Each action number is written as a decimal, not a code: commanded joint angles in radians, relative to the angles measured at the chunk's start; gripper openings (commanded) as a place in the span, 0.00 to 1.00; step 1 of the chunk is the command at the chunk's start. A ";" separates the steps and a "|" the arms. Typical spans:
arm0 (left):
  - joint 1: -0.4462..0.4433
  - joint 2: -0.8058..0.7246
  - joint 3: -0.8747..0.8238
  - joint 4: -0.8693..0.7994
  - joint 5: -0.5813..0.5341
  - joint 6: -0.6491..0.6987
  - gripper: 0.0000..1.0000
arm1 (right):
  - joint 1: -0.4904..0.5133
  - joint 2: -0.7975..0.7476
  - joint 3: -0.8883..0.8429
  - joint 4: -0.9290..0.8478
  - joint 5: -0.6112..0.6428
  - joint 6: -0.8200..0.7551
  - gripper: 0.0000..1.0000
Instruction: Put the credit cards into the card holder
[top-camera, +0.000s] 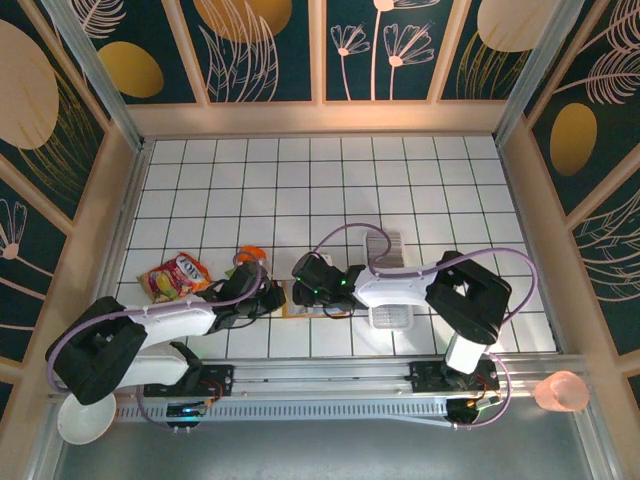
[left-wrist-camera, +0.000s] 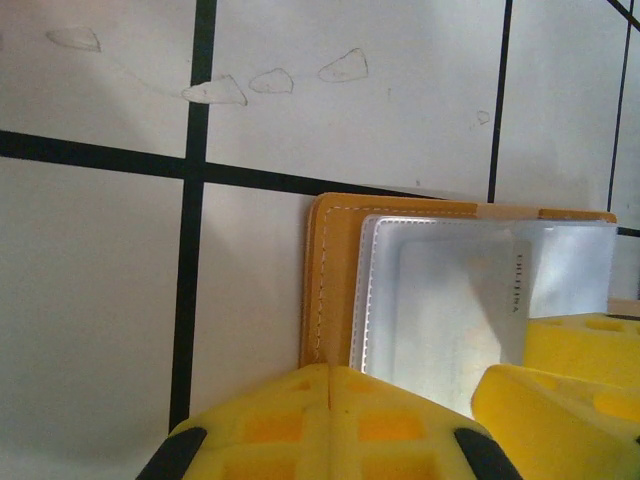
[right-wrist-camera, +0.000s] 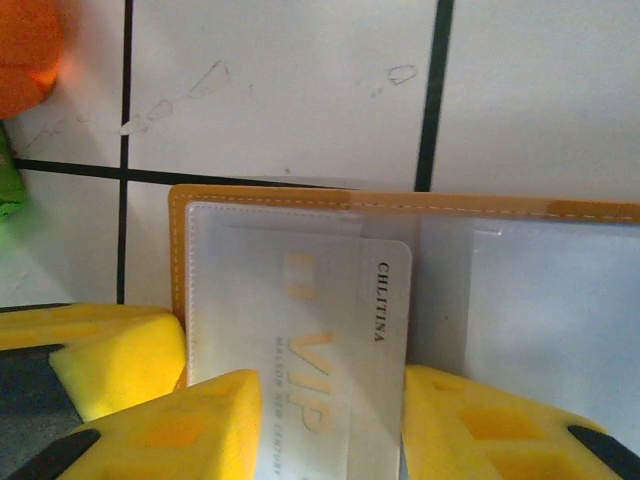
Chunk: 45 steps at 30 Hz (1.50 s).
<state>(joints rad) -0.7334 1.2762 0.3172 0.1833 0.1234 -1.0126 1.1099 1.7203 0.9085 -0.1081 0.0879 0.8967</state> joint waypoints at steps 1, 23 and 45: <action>-0.007 -0.002 -0.024 -0.036 -0.002 -0.009 0.00 | 0.008 -0.050 -0.006 -0.056 0.068 0.010 0.38; -0.019 0.003 -0.047 -0.011 0.005 -0.027 0.00 | 0.016 0.036 0.001 0.037 -0.030 0.029 0.23; -0.021 -0.029 -0.067 -0.022 0.005 -0.009 0.00 | 0.073 -0.286 -0.188 -0.191 0.166 0.187 0.30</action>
<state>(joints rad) -0.7467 1.2461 0.2783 0.2169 0.1234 -1.0290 1.1732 1.4429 0.7780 -0.1921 0.1997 1.0237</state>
